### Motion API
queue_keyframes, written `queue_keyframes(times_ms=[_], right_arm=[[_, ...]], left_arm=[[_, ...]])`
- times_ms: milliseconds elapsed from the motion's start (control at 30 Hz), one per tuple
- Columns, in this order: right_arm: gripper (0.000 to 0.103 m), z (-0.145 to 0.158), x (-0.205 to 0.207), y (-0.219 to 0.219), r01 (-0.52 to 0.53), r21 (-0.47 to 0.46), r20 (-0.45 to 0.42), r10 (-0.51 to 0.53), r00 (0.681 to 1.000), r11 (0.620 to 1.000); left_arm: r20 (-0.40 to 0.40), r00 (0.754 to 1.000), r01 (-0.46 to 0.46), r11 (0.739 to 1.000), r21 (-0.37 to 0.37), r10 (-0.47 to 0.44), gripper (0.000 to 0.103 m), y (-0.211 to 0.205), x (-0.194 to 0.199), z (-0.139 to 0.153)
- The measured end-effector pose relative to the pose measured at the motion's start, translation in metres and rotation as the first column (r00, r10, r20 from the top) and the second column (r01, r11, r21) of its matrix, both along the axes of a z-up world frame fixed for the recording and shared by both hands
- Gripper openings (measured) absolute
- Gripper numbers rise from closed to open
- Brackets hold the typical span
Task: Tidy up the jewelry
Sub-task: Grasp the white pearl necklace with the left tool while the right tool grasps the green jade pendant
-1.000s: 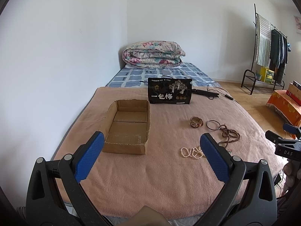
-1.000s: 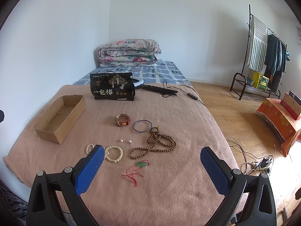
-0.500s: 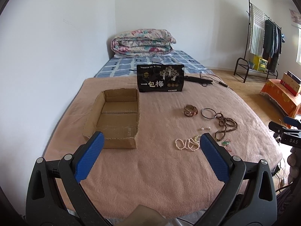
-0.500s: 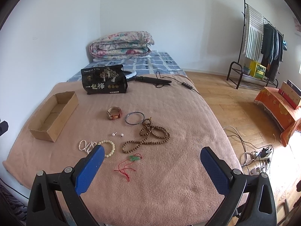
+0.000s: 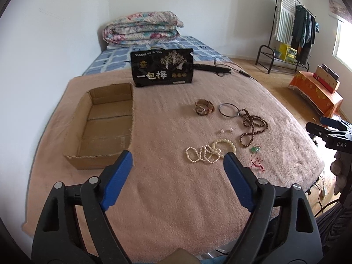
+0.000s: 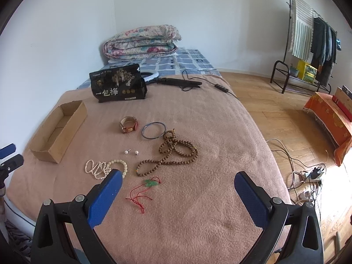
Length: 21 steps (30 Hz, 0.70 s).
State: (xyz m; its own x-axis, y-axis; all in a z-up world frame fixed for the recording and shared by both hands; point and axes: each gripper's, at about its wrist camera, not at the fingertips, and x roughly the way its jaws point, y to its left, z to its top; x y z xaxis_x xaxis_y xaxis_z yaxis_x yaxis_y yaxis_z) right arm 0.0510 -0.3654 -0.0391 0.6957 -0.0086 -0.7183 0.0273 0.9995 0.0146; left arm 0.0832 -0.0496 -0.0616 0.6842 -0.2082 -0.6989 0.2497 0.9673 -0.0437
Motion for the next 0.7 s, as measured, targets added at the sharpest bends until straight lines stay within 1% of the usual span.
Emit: queue_keyframes(times_ms=[167, 233, 267, 400, 433, 500, 533, 600, 700], right_arm=[[0.101, -0.016, 0.017, 0.005, -0.063, -0.022, -0.053, 0.062, 0.997, 0.998], [0.097, -0.024, 0.024, 0.006, -0.086, -0.016, -0.079, 0.085, 0.993, 0.996], [0.097, -0.029, 0.029, 0.007, -0.104, -0.008, -0.098, 0.103, 0.99, 0.995], [0.096, -0.05, 0.043, 0.014, -0.157, -0.015, -0.157, 0.152, 0.976, 0.988], [0.092, -0.055, 0.046, 0.017, -0.173, -0.017, -0.173, 0.167, 0.971, 0.985], [0.085, -0.068, 0.052, 0.022, -0.211, -0.013, -0.216, 0.204, 0.955, 0.977], [0.083, -0.072, 0.054, 0.023, -0.221, -0.012, -0.23, 0.213, 0.95, 0.975], [0.083, -0.083, 0.06, 0.026, -0.237, -0.007, -0.261, 0.227, 0.938, 0.971], [0.083, -0.093, 0.067, 0.026, -0.247, 0.006, -0.283, 0.238, 0.929, 0.969]], left_arm=[[-0.086, 0.993, 0.075, 0.997, -0.012, -0.076, 0.076, -0.014, 0.021, -0.023], [-0.118, 0.988, 0.099, 0.995, -0.014, -0.1, 0.072, -0.02, 0.028, -0.033], [-0.133, 0.985, 0.108, 0.994, -0.017, -0.109, 0.071, -0.022, 0.032, -0.038], [-0.197, 0.971, 0.125, 0.991, -0.05, -0.133, 0.071, -0.03, 0.047, -0.057], [-0.214, 0.967, 0.128, 0.99, -0.056, -0.137, 0.07, -0.033, 0.051, -0.063], [-0.247, 0.958, 0.135, 0.989, -0.061, -0.146, 0.065, -0.039, 0.058, -0.074], [-0.257, 0.955, 0.138, 0.989, -0.061, -0.149, 0.063, -0.042, 0.062, -0.08], [-0.276, 0.949, 0.141, 0.988, -0.057, -0.151, 0.063, -0.048, 0.07, -0.089], [-0.307, 0.938, 0.146, 0.987, -0.064, -0.159, 0.06, -0.055, 0.081, -0.102]])
